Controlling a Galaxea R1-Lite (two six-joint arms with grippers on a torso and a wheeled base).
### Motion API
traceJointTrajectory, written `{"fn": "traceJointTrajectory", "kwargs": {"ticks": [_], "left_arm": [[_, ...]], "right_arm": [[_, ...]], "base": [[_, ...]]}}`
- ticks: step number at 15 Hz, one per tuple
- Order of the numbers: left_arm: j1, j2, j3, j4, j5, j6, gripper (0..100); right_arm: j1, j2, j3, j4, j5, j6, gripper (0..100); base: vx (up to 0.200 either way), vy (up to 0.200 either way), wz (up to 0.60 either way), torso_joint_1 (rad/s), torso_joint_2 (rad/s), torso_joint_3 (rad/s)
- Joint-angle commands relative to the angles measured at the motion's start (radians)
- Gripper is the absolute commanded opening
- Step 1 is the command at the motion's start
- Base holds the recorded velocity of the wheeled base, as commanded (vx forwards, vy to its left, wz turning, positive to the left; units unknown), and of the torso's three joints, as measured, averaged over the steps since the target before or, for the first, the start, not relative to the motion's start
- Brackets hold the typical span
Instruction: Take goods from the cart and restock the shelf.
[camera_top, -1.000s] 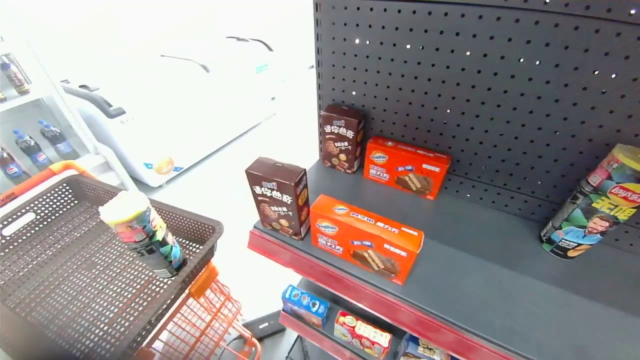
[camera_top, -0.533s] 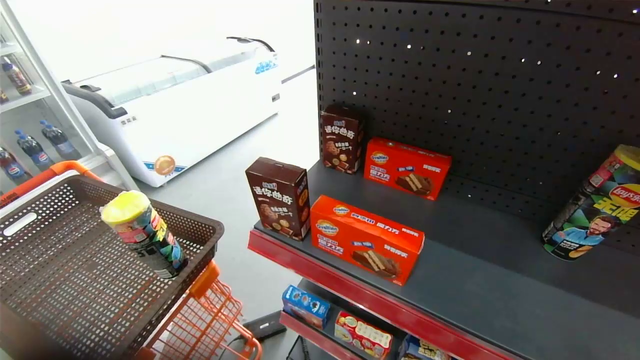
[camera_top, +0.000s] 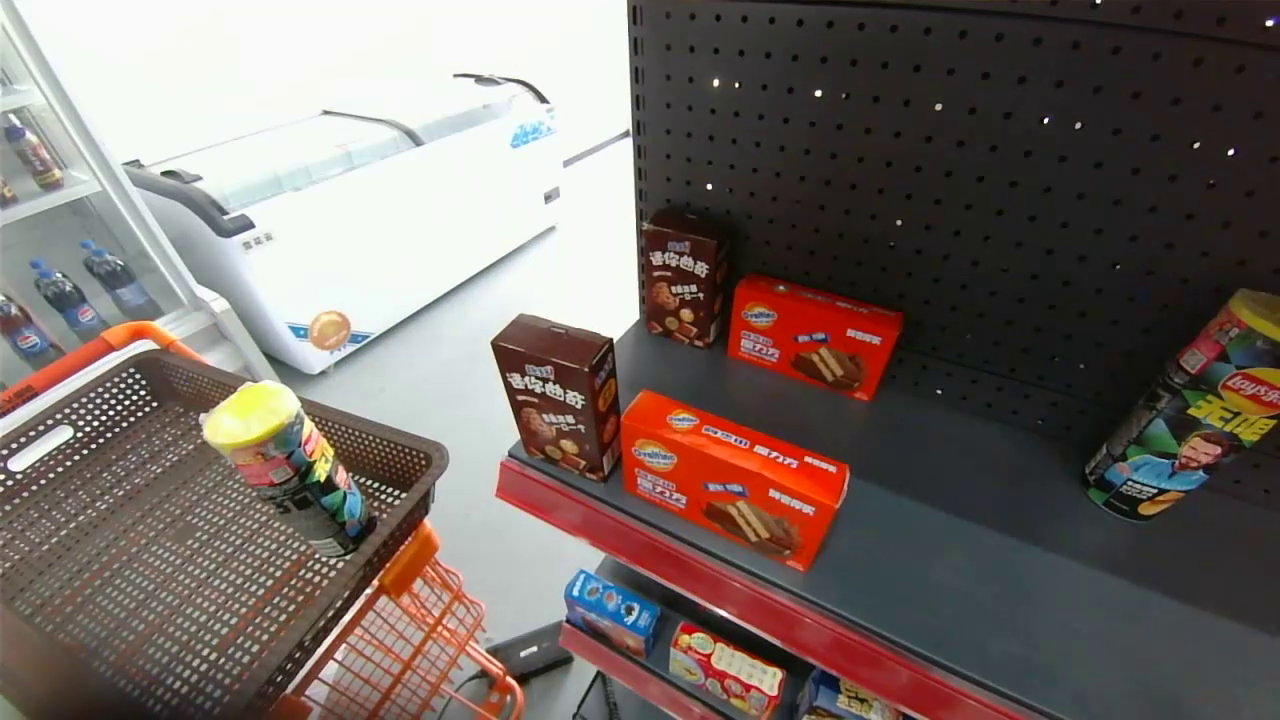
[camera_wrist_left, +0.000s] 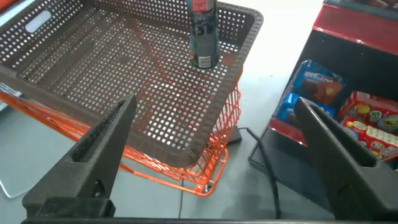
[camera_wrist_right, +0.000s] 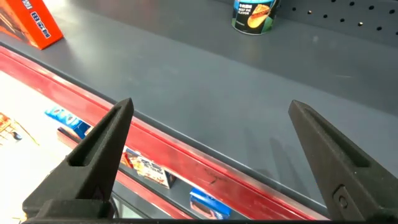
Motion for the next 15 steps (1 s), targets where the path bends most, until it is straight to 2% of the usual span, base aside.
{"fn": "traceJointTrajectory", "kwargs": {"ticks": [1, 2, 3, 4, 5, 6, 7, 8, 9, 10, 11, 12, 13, 14, 15], "left_arm": [[0.152, 0.467, -0.099, -0.188, -0.020, -0.079, 100], [0.228, 0.562, -0.117, -0.261, -0.081, -0.074, 100], [0.349, 0.689, -0.151, -0.362, -0.185, -0.037, 100], [0.372, 0.791, -0.168, -0.419, -0.262, 0.027, 100], [0.376, 0.869, -0.163, -0.468, -0.262, 0.075, 100], [0.371, 0.918, -0.159, -0.520, -0.256, 0.096, 100], [0.371, 0.918, -0.159, -0.520, -0.256, 0.096, 100], [0.357, 1.029, -0.145, -0.662, -0.256, 0.104, 100], [0.328, 1.079, -0.125, -0.765, -0.245, 0.105, 100], [0.303, 1.125, -0.113, -0.847, -0.221, 0.105, 100], [0.300, 1.128, -0.111, -0.853, -0.219, 0.107, 100], [0.253, 1.206, -0.091, -1.018, -0.144, 0.105, 100], [0.236, 1.245, -0.091, -1.081, -0.115, 0.099, 100], [0.234, 1.263, -0.094, -1.104, -0.112, 0.096, 100], [0.219, 1.306, -0.090, -1.170, -0.110, 0.096, 100]], "right_arm": [[0.000, 0.001, 0.000, 0.000, 0.001, 0.000, 100], [0.000, 0.001, 0.000, 0.000, 0.001, 0.000, 100], [0.000, 0.001, 0.000, 0.000, 0.001, 0.000, 100], [0.000, 0.001, 0.000, 0.000, 0.001, 0.000, 100], [0.000, 0.001, 0.000, 0.000, 0.001, 0.000, 100], [0.000, 0.001, 0.000, 0.000, 0.001, 0.000, 100], [0.000, 0.001, 0.000, 0.000, 0.001, 0.000, 100], [0.000, 0.001, 0.000, 0.000, 0.001, 0.000, 100], [0.000, 0.001, 0.000, 0.000, 0.001, 0.000, 100], [0.000, 0.001, 0.000, 0.000, 0.001, 0.000, 100], [0.000, 0.001, 0.000, 0.000, 0.001, 0.000, 100], [0.000, 0.001, 0.000, 0.000, 0.001, 0.000, 100], [0.000, 0.001, 0.000, 0.000, 0.001, 0.000, 100], [0.000, 0.001, 0.000, 0.000, 0.001, 0.000, 100], [0.000, 0.001, 0.000, 0.000, 0.001, 0.000, 100]], "base": [[0.000, 0.000, 0.00, 0.000, 0.00, 0.000], [0.000, 0.000, 0.00, 0.000, 0.00, 0.000], [0.000, 0.000, 0.00, 0.000, 0.00, 0.000], [0.000, 0.000, 0.00, 0.000, 0.00, 0.000], [0.000, 0.000, 0.00, 0.000, 0.00, 0.000], [0.000, 0.000, 0.00, 0.000, 0.00, 0.000], [0.000, 0.000, 0.00, 0.000, 0.00, 0.000], [0.000, 0.000, 0.00, 0.000, 0.00, 0.000], [0.000, 0.000, 0.00, 0.000, 0.00, 0.000], [0.000, 0.000, 0.00, 0.000, 0.00, 0.000], [0.000, 0.000, 0.00, 0.000, 0.00, 0.000], [0.000, 0.000, 0.00, 0.000, 0.00, 0.000], [0.000, 0.000, 0.00, 0.000, 0.00, 0.000], [0.000, 0.000, 0.00, 0.000, 0.00, 0.000], [0.000, 0.000, 0.00, 0.000, 0.00, 0.000]]}}
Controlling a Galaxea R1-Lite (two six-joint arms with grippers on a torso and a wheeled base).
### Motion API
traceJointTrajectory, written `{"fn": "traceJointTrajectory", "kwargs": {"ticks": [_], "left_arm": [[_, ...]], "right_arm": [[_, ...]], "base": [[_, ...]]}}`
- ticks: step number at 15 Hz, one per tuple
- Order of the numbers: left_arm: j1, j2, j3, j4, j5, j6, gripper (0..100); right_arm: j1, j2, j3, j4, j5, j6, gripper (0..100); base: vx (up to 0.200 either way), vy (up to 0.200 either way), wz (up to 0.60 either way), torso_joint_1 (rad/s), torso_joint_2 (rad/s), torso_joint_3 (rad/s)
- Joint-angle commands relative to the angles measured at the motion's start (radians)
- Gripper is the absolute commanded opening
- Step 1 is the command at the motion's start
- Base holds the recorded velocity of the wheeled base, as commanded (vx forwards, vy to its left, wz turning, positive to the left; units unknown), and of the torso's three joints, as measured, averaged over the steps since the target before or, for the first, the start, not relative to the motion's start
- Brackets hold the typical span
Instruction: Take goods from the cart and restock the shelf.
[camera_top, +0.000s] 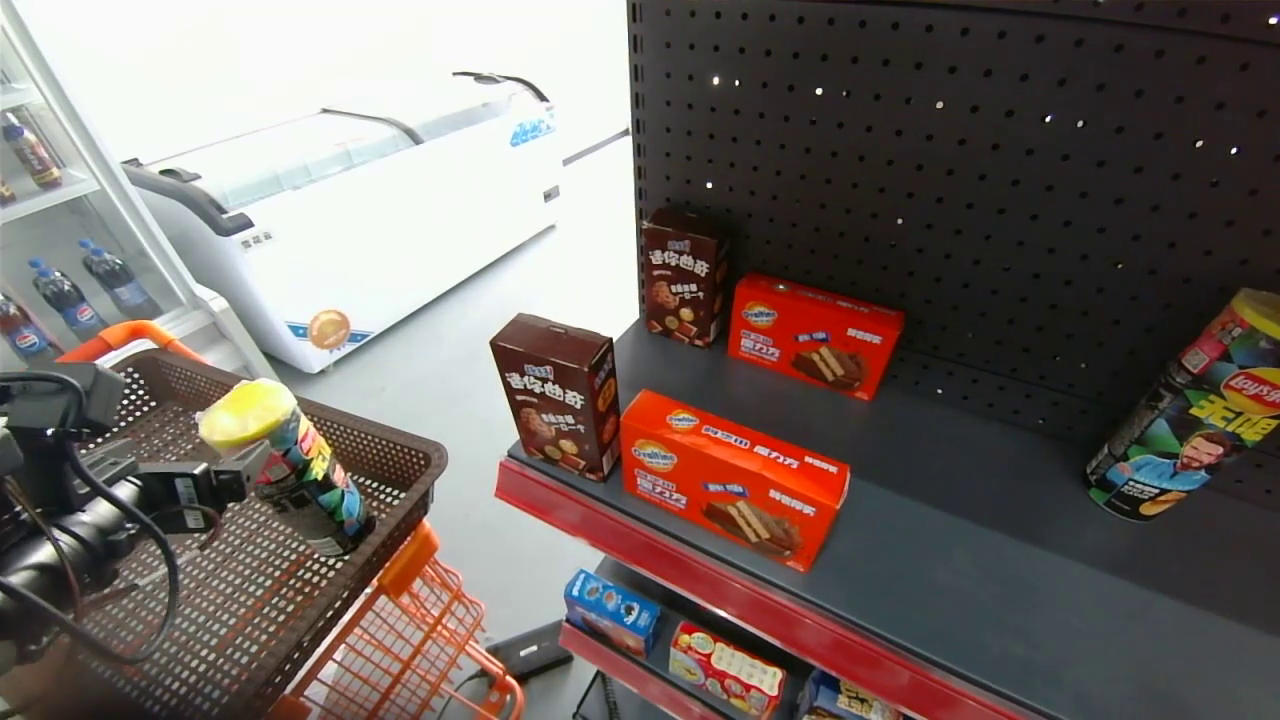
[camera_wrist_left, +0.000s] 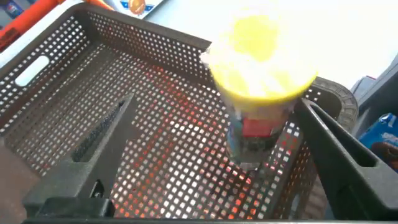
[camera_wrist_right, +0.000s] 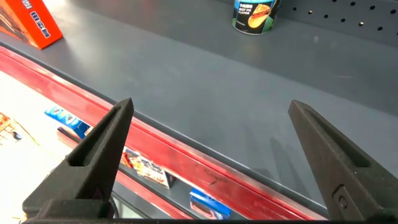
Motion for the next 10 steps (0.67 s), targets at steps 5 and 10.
{"fn": "traceJointTrajectory", "kwargs": {"ticks": [5, 10], "left_arm": [[-0.088, 0.257, 0.010, -0.278, 0.070, 0.006, 100], [-0.095, 0.349, -0.006, -0.321, 0.092, -0.003, 100]], "right_arm": [[0.000, 0.001, 0.000, 0.000, 0.000, 0.000, 100], [0.000, 0.001, 0.000, 0.000, 0.000, 0.000, 100]], "base": [[0.000, 0.000, 0.00, 0.000, 0.00, 0.000], [0.000, 0.000, 0.00, 0.000, 0.00, 0.000]]}}
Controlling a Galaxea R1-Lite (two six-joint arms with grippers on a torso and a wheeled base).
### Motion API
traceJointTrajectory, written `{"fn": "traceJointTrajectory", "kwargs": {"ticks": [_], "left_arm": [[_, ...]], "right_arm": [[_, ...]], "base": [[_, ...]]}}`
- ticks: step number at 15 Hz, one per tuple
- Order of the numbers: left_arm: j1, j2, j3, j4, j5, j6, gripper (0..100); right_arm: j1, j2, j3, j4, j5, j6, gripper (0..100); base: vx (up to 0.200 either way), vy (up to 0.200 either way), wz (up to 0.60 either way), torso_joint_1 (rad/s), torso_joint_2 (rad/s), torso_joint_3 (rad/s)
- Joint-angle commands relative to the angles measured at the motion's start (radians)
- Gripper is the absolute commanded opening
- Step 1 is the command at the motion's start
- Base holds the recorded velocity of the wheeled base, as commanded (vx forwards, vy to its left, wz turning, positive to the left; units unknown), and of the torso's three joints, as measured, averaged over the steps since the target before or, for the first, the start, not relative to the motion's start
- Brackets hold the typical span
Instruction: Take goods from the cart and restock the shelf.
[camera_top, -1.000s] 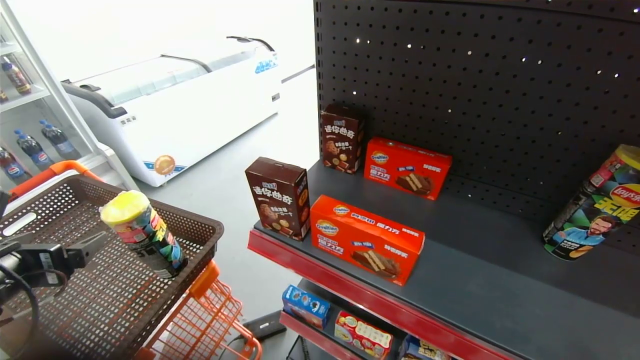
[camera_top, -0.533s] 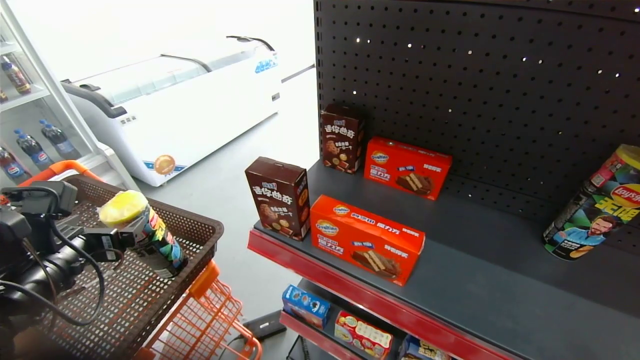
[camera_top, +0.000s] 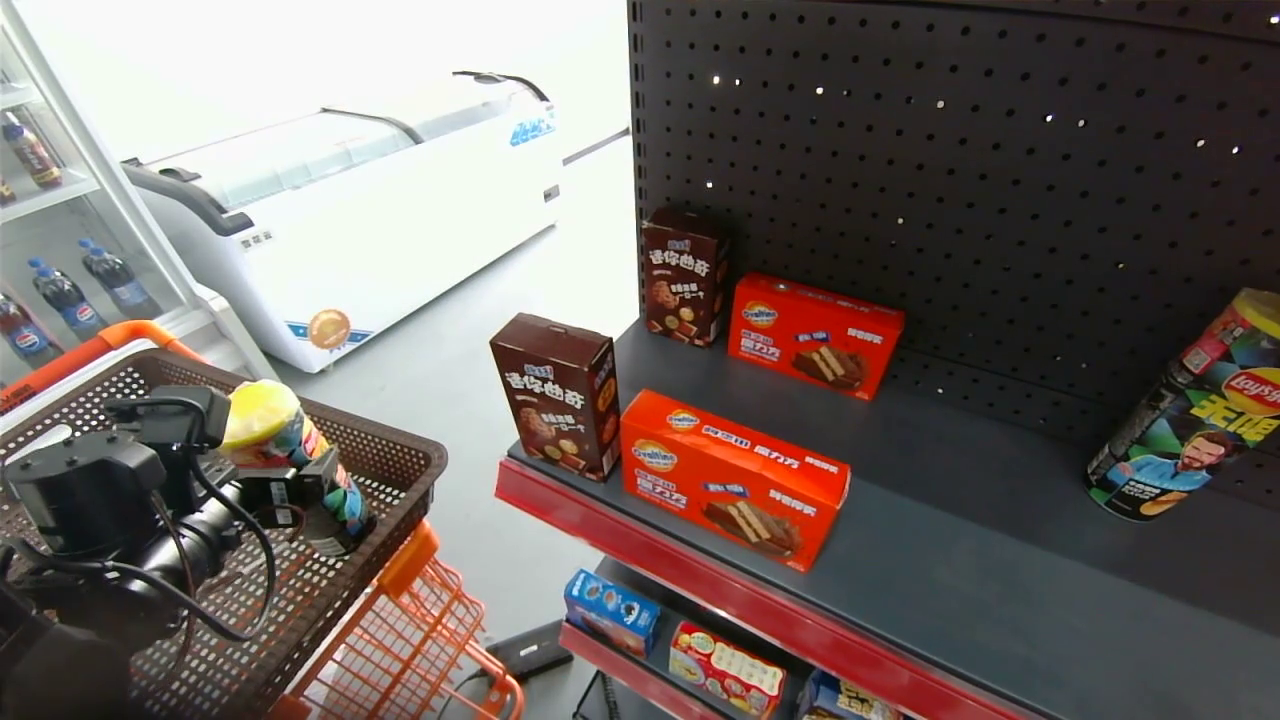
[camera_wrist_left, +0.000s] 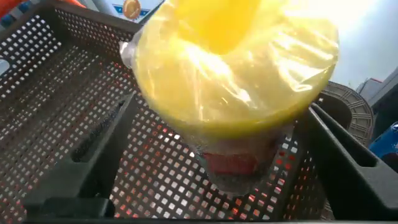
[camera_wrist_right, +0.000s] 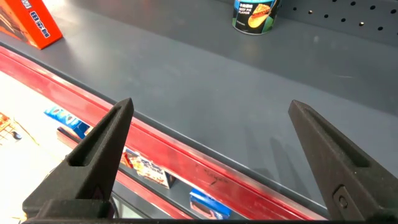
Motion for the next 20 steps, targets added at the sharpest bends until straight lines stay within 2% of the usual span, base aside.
{"fn": "traceJointTrajectory", "kwargs": {"ticks": [1, 5, 9, 10, 14, 17, 18, 20], "left_arm": [[-0.001, 0.067, -0.009, -0.012, 0.000, -0.001, 100], [-0.005, 0.124, -0.060, -0.012, 0.000, -0.056, 100], [-0.005, 0.177, -0.115, -0.032, 0.000, -0.058, 100], [-0.002, 0.182, -0.136, -0.034, 0.000, -0.058, 0], [-0.008, 0.168, -0.156, -0.029, 0.000, -0.058, 0], [-0.038, 0.004, -0.161, -0.014, -0.020, -0.059, 0], [-0.047, -0.065, -0.176, 0.051, -0.048, -0.058, 0], [-0.065, -0.231, -0.234, 0.273, -0.078, -0.055, 0]], "right_arm": [[0.000, 0.001, 0.000, 0.000, 0.001, 0.000, 100], [0.000, 0.001, 0.000, 0.000, 0.001, 0.000, 100], [0.000, 0.001, 0.000, 0.000, 0.001, 0.000, 100], [0.000, 0.001, 0.000, 0.000, 0.001, 0.000, 100], [0.000, 0.001, 0.000, 0.000, 0.001, 0.000, 100], [0.000, 0.001, 0.000, 0.000, 0.001, 0.000, 100], [0.000, 0.001, 0.000, 0.000, 0.001, 0.000, 100], [0.000, 0.001, 0.000, 0.000, 0.001, 0.000, 100]], "base": [[0.000, 0.000, 0.00, 0.000, 0.00, 0.000], [0.000, 0.000, 0.00, 0.000, 0.00, 0.000], [0.000, 0.000, 0.00, 0.000, 0.00, 0.000], [0.000, 0.000, 0.00, 0.000, 0.00, 0.000], [0.000, 0.000, 0.00, 0.000, 0.00, 0.000], [0.000, 0.000, 0.00, 0.000, 0.00, 0.000], [0.000, 0.000, 0.00, 0.000, 0.00, 0.000], [0.000, 0.000, 0.00, 0.000, 0.00, 0.000]]}}
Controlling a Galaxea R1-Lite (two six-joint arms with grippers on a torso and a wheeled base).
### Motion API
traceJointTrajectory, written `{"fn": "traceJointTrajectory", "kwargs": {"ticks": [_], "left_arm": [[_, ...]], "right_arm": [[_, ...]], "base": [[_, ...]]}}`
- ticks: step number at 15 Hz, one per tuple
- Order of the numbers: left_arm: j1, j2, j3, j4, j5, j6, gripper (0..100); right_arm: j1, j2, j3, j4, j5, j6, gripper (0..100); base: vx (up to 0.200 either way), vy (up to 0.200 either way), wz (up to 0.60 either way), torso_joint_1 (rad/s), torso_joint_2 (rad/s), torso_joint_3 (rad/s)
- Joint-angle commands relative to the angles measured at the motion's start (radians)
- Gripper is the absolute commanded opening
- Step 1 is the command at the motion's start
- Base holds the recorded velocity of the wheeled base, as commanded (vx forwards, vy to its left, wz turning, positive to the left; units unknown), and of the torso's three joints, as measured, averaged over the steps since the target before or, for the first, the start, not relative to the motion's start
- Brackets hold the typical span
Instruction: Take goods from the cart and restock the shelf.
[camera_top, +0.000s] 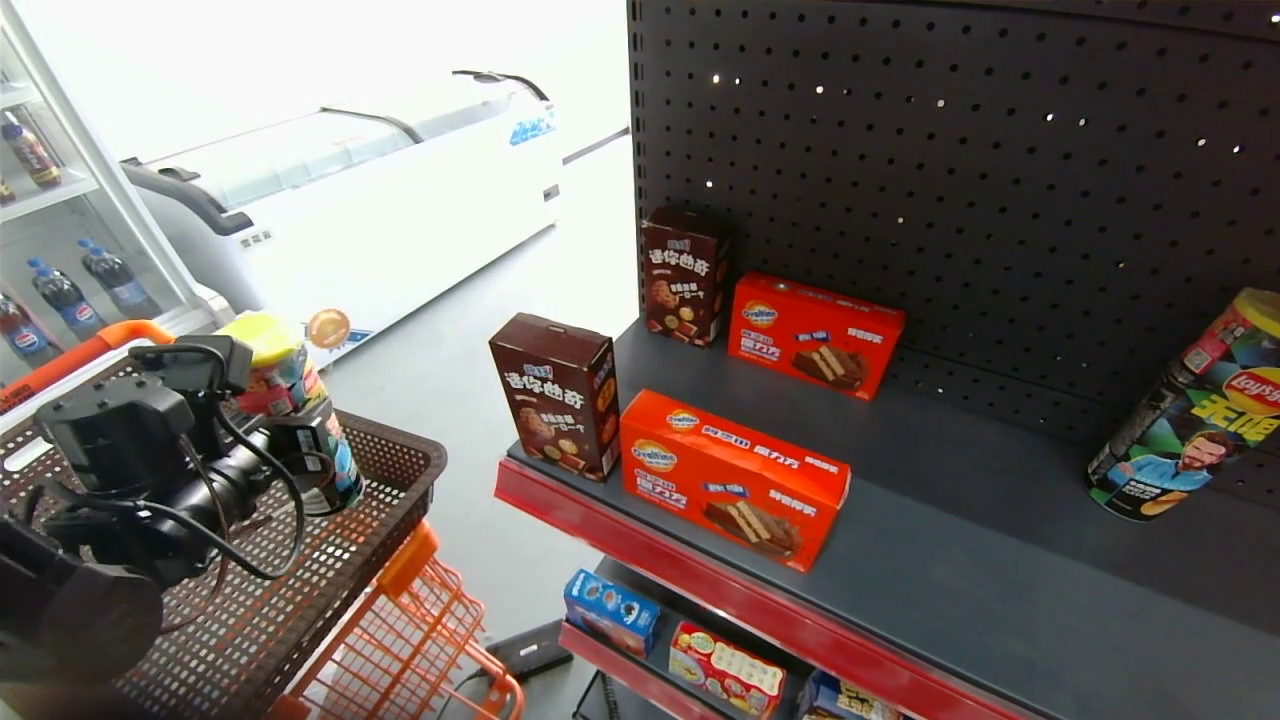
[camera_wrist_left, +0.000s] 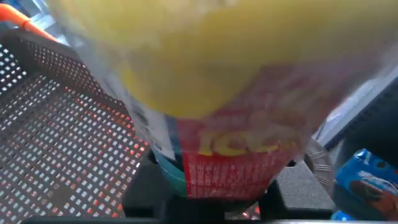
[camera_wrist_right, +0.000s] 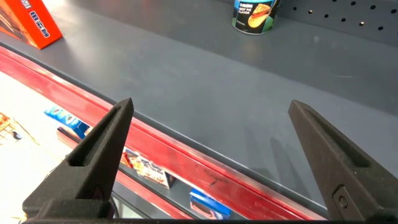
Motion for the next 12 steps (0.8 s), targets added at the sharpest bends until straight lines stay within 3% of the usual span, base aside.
{"fn": "traceJointTrajectory", "kwargs": {"ticks": [1, 3, 6, 7, 9, 10, 11, 12], "left_arm": [[-0.027, -0.268, -0.064, 0.208, -0.058, 0.003, 0], [-0.048, -0.335, -0.113, 0.251, -0.112, 0.003, 0], [-0.156, -0.389, -0.123, 0.267, -0.123, 0.003, 0], [-0.160, -0.393, -0.133, 0.280, -0.135, 0.003, 0], [-0.220, -0.444, -0.156, 0.330, -0.204, 0.001, 0], [-0.271, -0.490, -0.167, 0.422, -0.233, 0.000, 0], [-0.343, -0.565, -0.187, 0.570, -0.235, -0.012, 0], [-0.381, -0.616, -0.212, 0.678, -0.236, -0.034, 0]], "right_arm": [[0.000, 0.001, 0.000, 0.000, 0.001, 0.000, 100], [0.000, 0.001, 0.000, 0.000, 0.001, 0.000, 100], [0.000, 0.001, 0.000, 0.000, 0.001, 0.000, 100], [0.000, 0.001, 0.000, 0.000, 0.001, 0.000, 100], [0.000, 0.001, 0.000, 0.000, 0.001, 0.000, 100], [0.000, 0.001, 0.000, 0.000, 0.001, 0.000, 100], [0.000, 0.001, 0.000, 0.000, 0.001, 0.000, 100], [0.000, 0.001, 0.000, 0.000, 0.001, 0.000, 100]], "base": [[0.000, 0.000, 0.00, 0.000, 0.00, 0.000], [0.000, 0.000, 0.00, 0.000, 0.00, 0.000], [0.000, 0.000, 0.00, 0.000, 0.00, 0.000], [0.000, 0.000, 0.00, 0.000, 0.00, 0.000], [0.000, 0.000, 0.00, 0.000, 0.00, 0.000], [0.000, 0.000, 0.00, 0.000, 0.00, 0.000], [0.000, 0.000, 0.00, 0.000, 0.00, 0.000], [0.000, 0.000, 0.00, 0.000, 0.00, 0.000]]}}
